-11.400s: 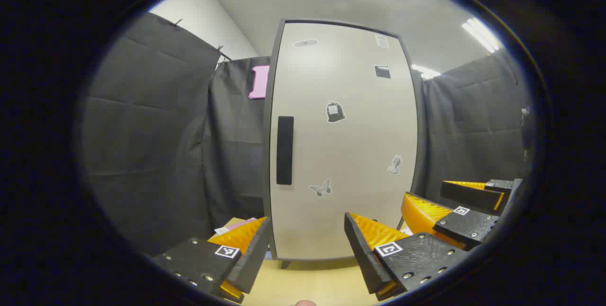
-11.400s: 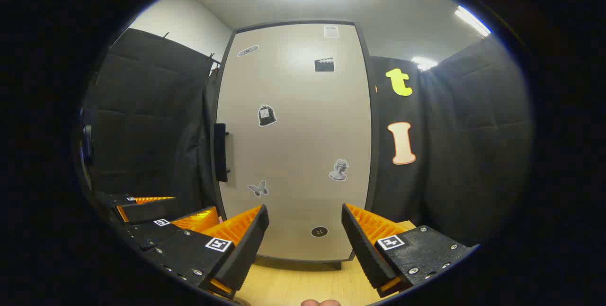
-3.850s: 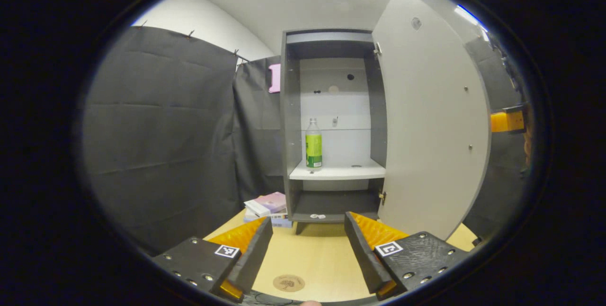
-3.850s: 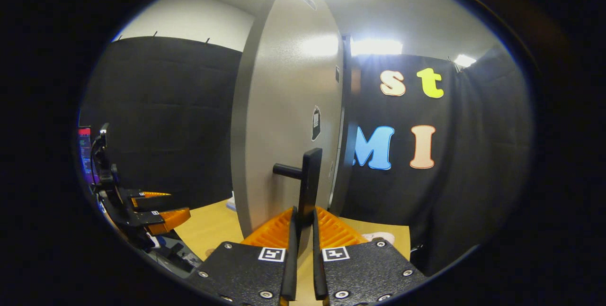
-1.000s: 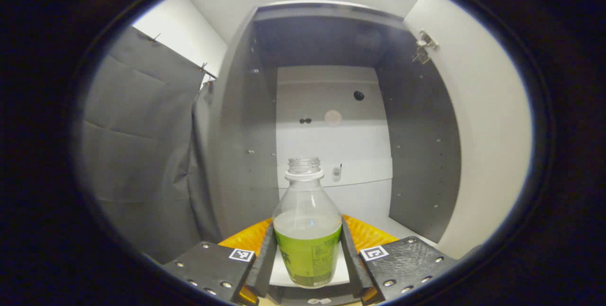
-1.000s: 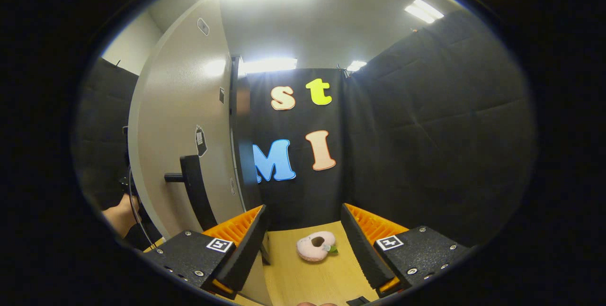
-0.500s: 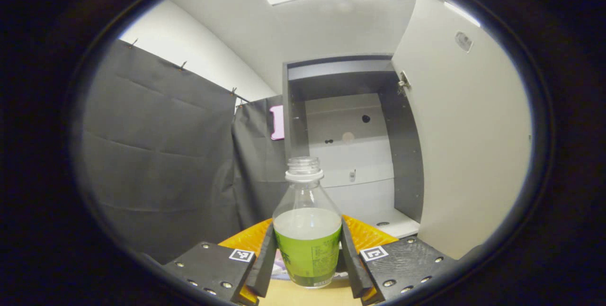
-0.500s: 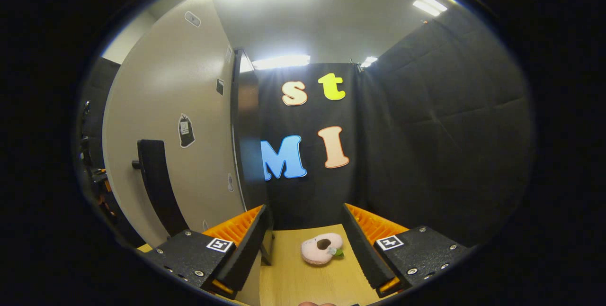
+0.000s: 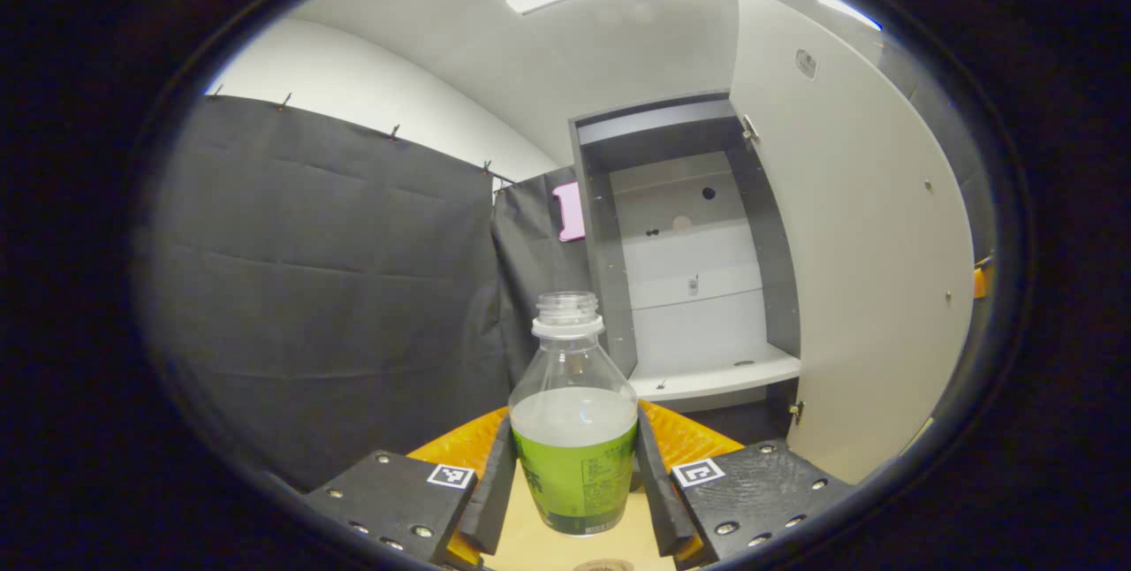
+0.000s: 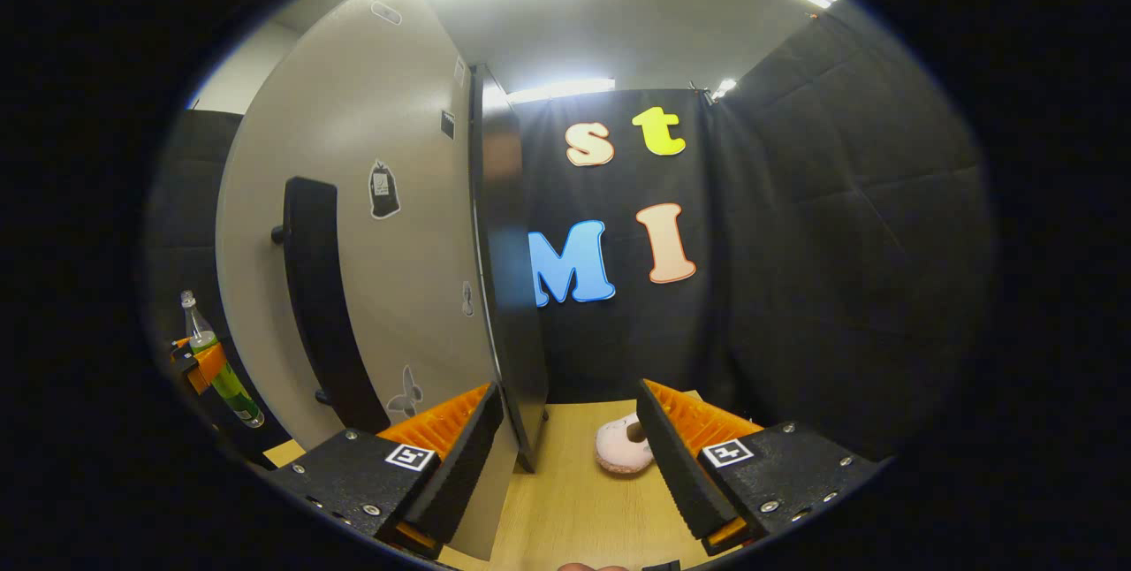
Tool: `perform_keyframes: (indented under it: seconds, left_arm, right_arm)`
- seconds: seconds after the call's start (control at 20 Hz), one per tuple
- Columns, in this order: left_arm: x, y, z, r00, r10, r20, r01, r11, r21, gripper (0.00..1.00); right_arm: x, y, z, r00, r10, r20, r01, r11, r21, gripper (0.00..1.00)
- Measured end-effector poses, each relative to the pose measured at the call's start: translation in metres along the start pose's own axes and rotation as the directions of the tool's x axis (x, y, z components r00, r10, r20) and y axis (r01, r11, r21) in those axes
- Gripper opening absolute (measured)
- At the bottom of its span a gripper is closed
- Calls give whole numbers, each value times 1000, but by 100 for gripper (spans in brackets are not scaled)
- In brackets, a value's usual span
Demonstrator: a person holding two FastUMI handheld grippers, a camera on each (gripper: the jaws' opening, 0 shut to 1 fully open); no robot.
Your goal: Open the cabinet door with the right hand, grasp the bottle in the cabinet with the left hand and place it on the coaster, then close the cabinet door with the right hand.
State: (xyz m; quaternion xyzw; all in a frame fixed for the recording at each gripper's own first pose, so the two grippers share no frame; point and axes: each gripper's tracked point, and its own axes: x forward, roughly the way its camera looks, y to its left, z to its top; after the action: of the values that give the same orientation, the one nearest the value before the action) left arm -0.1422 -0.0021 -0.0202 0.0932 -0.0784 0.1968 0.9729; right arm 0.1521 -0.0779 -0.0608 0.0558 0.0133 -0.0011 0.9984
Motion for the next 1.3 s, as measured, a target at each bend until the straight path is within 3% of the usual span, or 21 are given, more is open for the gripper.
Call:
perform_keyframes:
  seconds: [0.2,0.45,0.8,1.0,1.25,1.3]
  left_arm:
    - [-23,2,-61,999,37,-12,-36,999,25,66]
    - [-30,-29,-164,999,45,-14,-44,996,84,66]
    - [-14,-42,-310,996,50,-70,-48,998,36,66]
    - [-11,-37,-347,992,85,-89,-80,995,54,66]
    - [-11,-40,-344,993,87,-75,-84,996,40,66]
    - [-12,-40,-345,993,87,-78,-86,996,21,71]
  right_arm:
    - [4,-7,-31,997,-31,-65,30,999,-19,94]
    - [14,-16,-72,990,-69,-119,56,992,-112,94]
    - [18,-31,-148,966,-99,-240,45,974,-223,94]
    - [21,-33,-175,952,-98,-291,30,973,-228,94]
    - [26,-15,-186,946,-56,-318,-19,973,-229,95]
    - [28,-11,-186,947,-44,-319,-31,974,-226,95]
